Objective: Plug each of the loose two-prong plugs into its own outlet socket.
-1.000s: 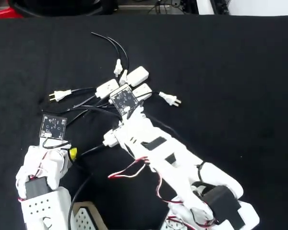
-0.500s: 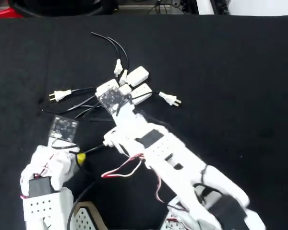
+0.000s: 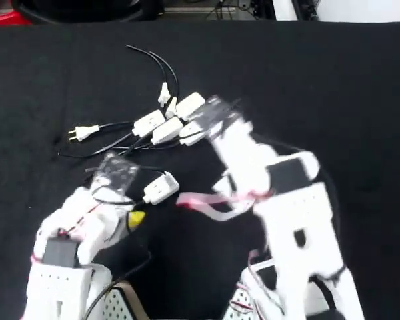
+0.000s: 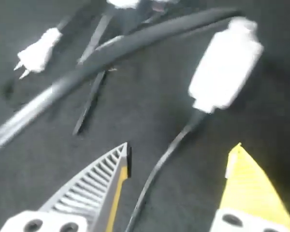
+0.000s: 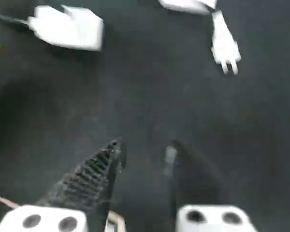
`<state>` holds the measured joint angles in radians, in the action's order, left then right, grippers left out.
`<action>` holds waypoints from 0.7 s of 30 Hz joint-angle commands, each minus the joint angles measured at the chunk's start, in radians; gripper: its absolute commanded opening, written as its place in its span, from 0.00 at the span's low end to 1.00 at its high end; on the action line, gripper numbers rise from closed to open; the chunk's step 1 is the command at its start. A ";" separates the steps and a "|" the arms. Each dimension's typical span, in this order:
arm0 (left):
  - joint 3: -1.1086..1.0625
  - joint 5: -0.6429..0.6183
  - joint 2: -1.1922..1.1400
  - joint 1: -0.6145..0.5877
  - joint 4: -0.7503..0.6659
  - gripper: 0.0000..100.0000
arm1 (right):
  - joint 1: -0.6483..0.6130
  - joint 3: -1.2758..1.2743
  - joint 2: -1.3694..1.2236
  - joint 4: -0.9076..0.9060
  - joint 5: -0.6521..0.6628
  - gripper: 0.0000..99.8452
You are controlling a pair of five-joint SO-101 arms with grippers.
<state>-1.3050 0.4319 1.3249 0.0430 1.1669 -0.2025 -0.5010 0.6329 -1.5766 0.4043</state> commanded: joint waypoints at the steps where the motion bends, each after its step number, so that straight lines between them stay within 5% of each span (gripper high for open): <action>1: 0.183 0.023 -0.328 0.045 -0.080 0.32 | 0.129 0.047 -0.136 0.061 0.017 0.06; 11: 0.519 0.051 -1.082 0.134 -0.299 0.37 | 0.161 0.047 -0.426 0.233 -0.043 0.06; 21: 0.641 -0.032 -1.275 0.133 -0.411 0.32 | 0.155 0.047 -0.515 0.321 -0.103 0.06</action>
<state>-0.7204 0.4104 0.0514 0.1688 0.7741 -0.0537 -0.5010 0.1174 -1.2743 0.3184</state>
